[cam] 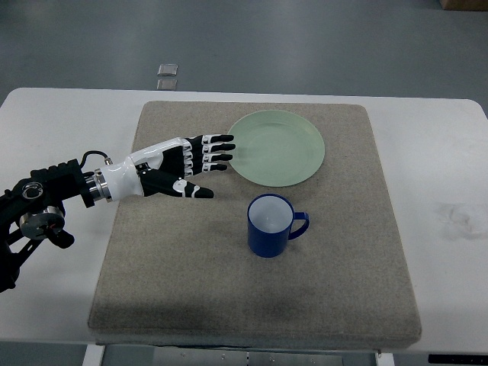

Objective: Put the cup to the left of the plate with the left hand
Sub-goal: 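Reach the left hand toward the blue mug below the plate, then close the left hand fingers around the blue mug body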

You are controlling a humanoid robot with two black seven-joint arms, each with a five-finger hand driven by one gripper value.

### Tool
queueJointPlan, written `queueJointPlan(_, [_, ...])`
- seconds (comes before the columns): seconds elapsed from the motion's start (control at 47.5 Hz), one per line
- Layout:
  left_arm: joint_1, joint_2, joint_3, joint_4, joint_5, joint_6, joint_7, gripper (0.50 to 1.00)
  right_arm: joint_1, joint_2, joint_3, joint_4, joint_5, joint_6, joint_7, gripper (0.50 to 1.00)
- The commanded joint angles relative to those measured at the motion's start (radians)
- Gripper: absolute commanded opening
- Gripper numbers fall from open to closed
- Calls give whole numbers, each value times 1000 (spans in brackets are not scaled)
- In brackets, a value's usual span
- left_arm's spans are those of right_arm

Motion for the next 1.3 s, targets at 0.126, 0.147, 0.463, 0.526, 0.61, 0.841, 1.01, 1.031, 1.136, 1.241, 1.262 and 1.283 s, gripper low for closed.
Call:
queueJointPlan(0.126, [39,-24,26,5,46,0,-32,999,0,0,0,0,0,0,0,932])
queueJointPlan(0.147, [43,-27,28,6,47,0,-32,999,0,0,0,0,0,0,0,932])
queueJointPlan(0.463, [48,-113,39,14,122,0,-32,999,0,0,0,0,0,0,0,932])
queueJointPlan(0.526, [48,-121,42,15,125,0,-32,999,0,0,0,0,0,0,0,932])
queueJointPlan(0.61, [47,-133,42,15,138,0,-32,999,0,0,0,0,0,0,0,932])
queueJointPlan(0.841, [44,-168,42,29,187,0,-32,999,0,0,1,0,0,0,0,932])
queueJointPlan(1.01, [40,-193,42,31,228,0,-32,999,0,0,0,0,0,0,0,932])
queueJointPlan(1.031, [39,-194,43,31,233,0,-32,999,0,0,0,0,0,0,0,932])
queueJointPlan(1.136, [37,-199,43,31,242,0,-32,999,0,0,0,0,0,0,0,932])
queueJointPlan(1.241, [36,-202,50,32,244,0,-32,999,0,0,0,0,0,0,0,932])
queueJointPlan(1.262, [36,-202,50,32,244,0,-32,999,0,0,0,0,0,0,0,932])
queueJointPlan(1.283, [36,-203,50,35,244,0,-32,999,0,0,0,0,0,0,0,932])
